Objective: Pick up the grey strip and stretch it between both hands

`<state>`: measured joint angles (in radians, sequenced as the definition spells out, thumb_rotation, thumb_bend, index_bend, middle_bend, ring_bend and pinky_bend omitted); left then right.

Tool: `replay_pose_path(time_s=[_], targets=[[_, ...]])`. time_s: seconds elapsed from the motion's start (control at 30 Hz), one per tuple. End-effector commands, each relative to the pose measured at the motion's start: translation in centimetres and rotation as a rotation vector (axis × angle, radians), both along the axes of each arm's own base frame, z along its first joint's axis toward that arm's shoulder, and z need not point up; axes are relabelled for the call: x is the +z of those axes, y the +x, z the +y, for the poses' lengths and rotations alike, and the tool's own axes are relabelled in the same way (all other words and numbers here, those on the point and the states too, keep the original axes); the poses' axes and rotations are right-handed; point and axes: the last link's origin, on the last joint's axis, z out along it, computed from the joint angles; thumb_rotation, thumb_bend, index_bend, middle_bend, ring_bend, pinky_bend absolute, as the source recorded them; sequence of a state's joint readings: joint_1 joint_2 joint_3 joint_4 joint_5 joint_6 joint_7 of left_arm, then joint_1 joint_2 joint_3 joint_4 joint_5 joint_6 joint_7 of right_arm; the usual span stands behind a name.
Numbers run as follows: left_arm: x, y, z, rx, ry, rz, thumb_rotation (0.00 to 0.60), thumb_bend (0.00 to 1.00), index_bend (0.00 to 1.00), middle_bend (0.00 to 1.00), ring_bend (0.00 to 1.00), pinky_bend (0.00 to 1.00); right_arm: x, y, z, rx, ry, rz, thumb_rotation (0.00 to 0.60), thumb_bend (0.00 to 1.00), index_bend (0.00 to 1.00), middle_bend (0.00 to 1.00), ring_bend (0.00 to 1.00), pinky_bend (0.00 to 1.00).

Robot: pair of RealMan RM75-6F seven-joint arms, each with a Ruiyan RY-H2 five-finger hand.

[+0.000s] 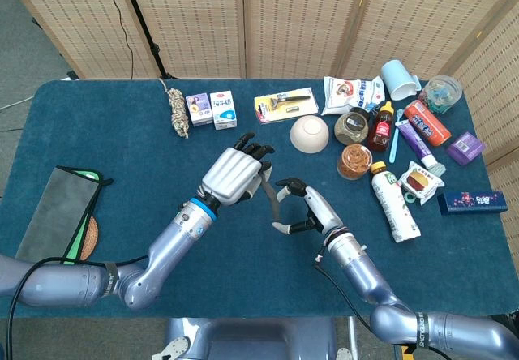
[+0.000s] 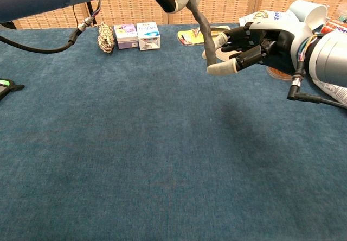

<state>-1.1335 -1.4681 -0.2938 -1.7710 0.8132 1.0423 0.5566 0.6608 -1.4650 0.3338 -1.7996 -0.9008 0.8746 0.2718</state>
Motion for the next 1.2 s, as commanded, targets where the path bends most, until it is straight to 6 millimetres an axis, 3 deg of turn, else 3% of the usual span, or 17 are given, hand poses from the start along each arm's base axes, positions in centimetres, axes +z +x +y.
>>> replay_pose_path(time_s=[0.03, 0.9, 1.2], targets=[[-0.09, 0.06, -0.03, -0.003, 0.001, 0.001, 0.6, 0.61, 0.72, 0.23, 0.21, 0.07, 0.02, -0.01, -0.09, -0.004, 0.0, -0.003, 0.6, 0.23, 0.44, 0.19, 0.0, 0.0], [-0.33, 0.19, -0.18, -0.009, 0.001, 0.009, 0.6, 0.61, 0.72, 0.23, 0.2, 0.07, -0.15, 0.17, -0.35, -0.007, 0.007, -0.003, 0.6, 0.23, 0.53, 0.25, 0.04, 0.0], [-0.43, 0.08, -0.14, -0.01, -0.001, 0.012, 0.6, 0.61, 0.72, 0.23, 0.2, 0.07, -0.18, 0.16, -0.47, -0.004, 0.009, -0.004, 0.6, 0.42, 0.52, 0.25, 0.04, 0.0]])
